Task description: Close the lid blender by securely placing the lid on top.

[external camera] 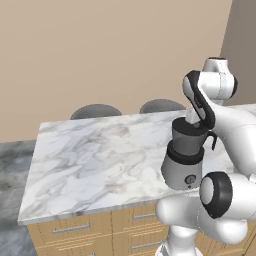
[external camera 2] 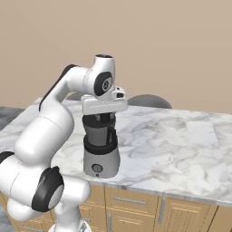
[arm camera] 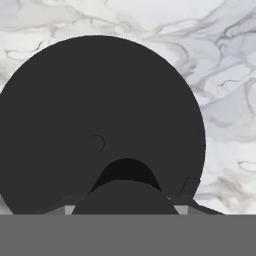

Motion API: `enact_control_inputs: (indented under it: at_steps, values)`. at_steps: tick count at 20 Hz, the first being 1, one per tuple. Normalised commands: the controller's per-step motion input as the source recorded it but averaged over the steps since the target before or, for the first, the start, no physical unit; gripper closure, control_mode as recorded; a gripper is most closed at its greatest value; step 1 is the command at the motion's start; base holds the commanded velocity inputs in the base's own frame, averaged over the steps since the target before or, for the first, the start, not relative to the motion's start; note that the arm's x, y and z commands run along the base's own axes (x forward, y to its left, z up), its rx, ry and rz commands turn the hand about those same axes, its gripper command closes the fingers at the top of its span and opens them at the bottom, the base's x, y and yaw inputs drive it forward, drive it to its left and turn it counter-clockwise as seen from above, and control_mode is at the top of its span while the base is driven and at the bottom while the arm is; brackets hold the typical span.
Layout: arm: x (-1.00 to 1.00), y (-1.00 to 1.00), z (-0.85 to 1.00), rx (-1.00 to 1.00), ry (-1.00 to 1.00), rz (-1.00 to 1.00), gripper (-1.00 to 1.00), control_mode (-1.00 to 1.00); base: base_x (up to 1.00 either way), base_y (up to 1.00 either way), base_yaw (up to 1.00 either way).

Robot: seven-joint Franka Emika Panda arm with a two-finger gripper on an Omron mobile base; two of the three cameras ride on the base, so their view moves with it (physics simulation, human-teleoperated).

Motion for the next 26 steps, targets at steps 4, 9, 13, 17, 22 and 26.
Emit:
enact_control_inputs:
  at_steps: [4, 9, 13, 17, 22, 26]
  values:
    - [0.0, 0.11, -0.12, 0.0, 0.0, 0.04, -1.0, -1.0, 0.0, 0.0, 0.0]
    - [-0.01, 0.0, -0.02, 0.0, 0.0, 0.03, -1.0, -1.0, 0.0, 0.0, 0.0]
    - [-0.01, 0.0, 0.0, 0.0, -0.01, 0.03, -1.0, -1.0, 0.0, 0.0, 0.0]
    - [-0.12, 0.0, 0.03, 0.0, -0.06, 0.01, -1.0, -1.0, 0.0, 0.0, 0.0]
    - [-0.4, 0.0, 0.37, 0.0, -0.08, 0.0, -1.0, -1.0, 0.0, 0.0, 0.0]
    - [-0.47, 0.0, 0.42, 0.0, -0.09, 0.0, -1.0, -1.0, 0.0, 0.0, 0.0]
